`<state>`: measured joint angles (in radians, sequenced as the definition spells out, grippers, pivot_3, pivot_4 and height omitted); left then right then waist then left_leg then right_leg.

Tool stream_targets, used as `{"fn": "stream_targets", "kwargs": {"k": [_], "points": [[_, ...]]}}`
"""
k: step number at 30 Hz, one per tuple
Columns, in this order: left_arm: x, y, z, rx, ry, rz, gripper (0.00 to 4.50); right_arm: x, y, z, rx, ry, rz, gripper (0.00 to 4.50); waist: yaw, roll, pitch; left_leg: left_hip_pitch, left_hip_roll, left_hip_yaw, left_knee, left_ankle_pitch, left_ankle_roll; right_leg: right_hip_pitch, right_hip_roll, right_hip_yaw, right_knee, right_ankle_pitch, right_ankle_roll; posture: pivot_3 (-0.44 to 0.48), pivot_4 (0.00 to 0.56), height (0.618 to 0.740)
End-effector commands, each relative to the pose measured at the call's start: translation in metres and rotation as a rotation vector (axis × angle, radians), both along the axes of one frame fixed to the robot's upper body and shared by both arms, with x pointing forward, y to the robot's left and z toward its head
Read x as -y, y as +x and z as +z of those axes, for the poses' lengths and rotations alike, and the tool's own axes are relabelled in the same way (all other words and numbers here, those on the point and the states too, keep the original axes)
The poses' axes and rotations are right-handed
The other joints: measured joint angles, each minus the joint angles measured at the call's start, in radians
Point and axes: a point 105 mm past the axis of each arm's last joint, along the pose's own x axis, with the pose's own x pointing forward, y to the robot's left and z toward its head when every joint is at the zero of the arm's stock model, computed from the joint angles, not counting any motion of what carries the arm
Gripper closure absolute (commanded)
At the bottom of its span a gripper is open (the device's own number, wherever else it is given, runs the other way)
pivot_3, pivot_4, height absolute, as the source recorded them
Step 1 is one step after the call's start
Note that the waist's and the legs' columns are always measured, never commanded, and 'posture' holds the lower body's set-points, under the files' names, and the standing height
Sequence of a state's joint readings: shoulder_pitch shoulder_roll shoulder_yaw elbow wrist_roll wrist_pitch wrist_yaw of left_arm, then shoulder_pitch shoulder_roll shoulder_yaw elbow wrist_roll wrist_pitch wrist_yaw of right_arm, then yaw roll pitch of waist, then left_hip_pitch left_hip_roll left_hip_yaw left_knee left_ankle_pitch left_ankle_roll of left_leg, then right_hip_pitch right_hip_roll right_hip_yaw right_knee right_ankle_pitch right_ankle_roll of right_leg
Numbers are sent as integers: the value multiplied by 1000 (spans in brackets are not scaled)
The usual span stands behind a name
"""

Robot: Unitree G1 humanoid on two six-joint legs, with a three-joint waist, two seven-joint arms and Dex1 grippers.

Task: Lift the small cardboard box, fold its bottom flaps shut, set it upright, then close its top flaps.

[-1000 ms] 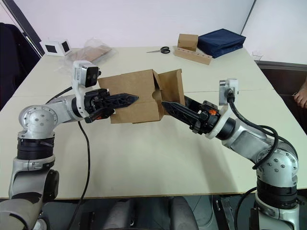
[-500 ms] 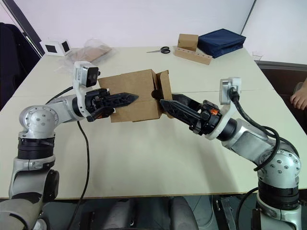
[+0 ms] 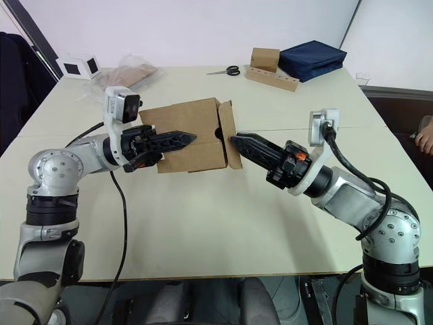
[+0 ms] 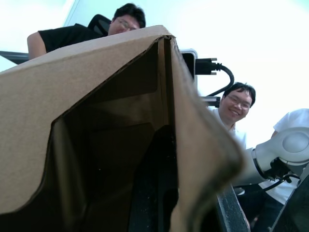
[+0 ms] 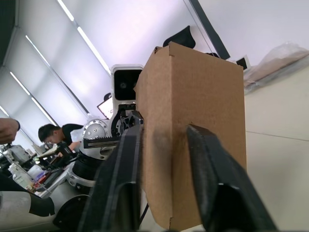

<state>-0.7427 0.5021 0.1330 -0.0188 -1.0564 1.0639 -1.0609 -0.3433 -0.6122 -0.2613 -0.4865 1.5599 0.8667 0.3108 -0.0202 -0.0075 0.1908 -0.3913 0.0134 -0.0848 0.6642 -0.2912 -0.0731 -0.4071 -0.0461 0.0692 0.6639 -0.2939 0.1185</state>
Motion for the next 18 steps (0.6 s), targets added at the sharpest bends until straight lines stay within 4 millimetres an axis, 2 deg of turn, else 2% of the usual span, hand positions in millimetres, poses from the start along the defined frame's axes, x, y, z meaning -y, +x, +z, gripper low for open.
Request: {"fn": "stream_targets", "kwargs": {"k": [1, 18], "points": [[0, -6, 10, 45, -17, -15, 4500, 0, -2, 9, 53, -6, -3, 2988, 0, 0, 0, 0, 0, 0, 0, 0, 0, 0, 0, 0, 0, 0, 0, 0, 150, 740], [1, -6, 8, 40, -21, -13, 4500, 4, 8, 12, 77, -8, -75, 2988, 0, 0, 0, 0, 0, 0, 0, 0, 0, 0, 0, 0, 0, 0, 0, 0, 150, 740]]}}
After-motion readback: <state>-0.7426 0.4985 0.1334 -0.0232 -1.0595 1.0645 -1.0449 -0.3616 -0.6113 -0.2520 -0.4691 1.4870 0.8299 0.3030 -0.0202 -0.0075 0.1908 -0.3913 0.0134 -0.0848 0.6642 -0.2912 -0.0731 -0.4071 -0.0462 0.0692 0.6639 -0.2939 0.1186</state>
